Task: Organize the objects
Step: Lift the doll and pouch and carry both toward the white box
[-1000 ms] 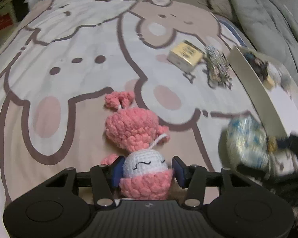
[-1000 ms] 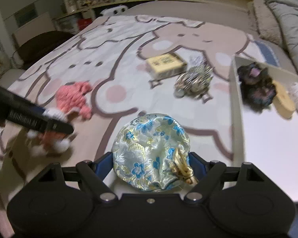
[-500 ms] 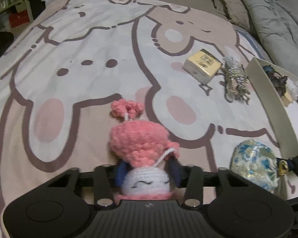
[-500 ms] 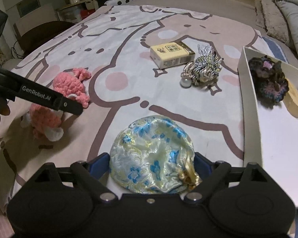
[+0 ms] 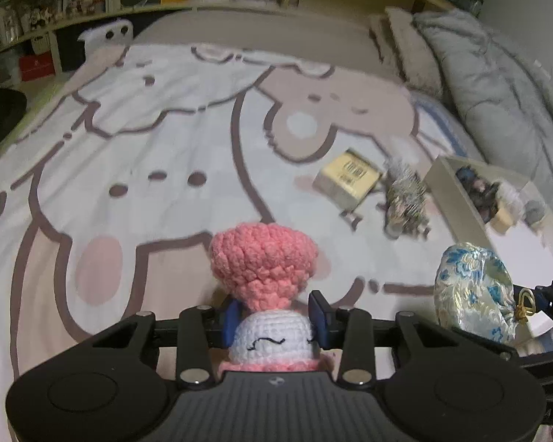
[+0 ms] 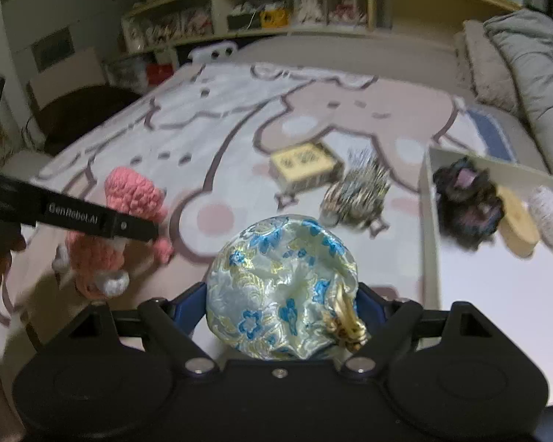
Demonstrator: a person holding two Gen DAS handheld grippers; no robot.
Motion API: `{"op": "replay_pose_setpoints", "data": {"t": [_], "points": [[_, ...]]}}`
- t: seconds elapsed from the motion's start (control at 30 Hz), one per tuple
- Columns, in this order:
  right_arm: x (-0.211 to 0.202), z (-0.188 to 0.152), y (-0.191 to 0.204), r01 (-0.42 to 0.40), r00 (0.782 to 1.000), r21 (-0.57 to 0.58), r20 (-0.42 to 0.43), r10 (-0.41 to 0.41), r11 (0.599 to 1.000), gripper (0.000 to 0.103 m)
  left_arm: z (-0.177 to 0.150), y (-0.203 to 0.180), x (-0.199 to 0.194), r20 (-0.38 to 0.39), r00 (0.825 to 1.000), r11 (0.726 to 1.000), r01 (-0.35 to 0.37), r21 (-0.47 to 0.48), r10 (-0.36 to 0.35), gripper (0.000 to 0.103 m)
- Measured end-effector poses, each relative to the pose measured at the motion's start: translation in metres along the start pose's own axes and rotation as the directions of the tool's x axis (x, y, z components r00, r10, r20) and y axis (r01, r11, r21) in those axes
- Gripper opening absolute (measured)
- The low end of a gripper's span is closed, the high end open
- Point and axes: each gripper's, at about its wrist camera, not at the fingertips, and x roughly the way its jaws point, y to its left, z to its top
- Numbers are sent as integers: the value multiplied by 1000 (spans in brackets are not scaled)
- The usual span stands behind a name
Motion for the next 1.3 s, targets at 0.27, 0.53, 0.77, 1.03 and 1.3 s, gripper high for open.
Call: {"op": "replay_pose_setpoints", "data": {"t": [0.27,0.53,0.77,1.03,1.3], "points": [[-26,17,-7,22,996,15,81,-23,1000,85,8,-11,-29,103,994,1000,27,8,-28,41],[-36,27,-28,41,990,85,129,-52,996,85,12,-23,-47,169,985,998,37,41,-44,41],[-42,31,-46,51,986,137,153,-72,989,85,15,-33,-51,194,980,997,36,66,-48,41],[-57,39,-72,105,971,162,199,-136,981,85,28,-51,-56,233,969,996,65,67,-79,41],[-72,39,-114,236,941,174,204,-269,956,85,43,-97,-42,230,962,989,129,77,-144,40]]}}
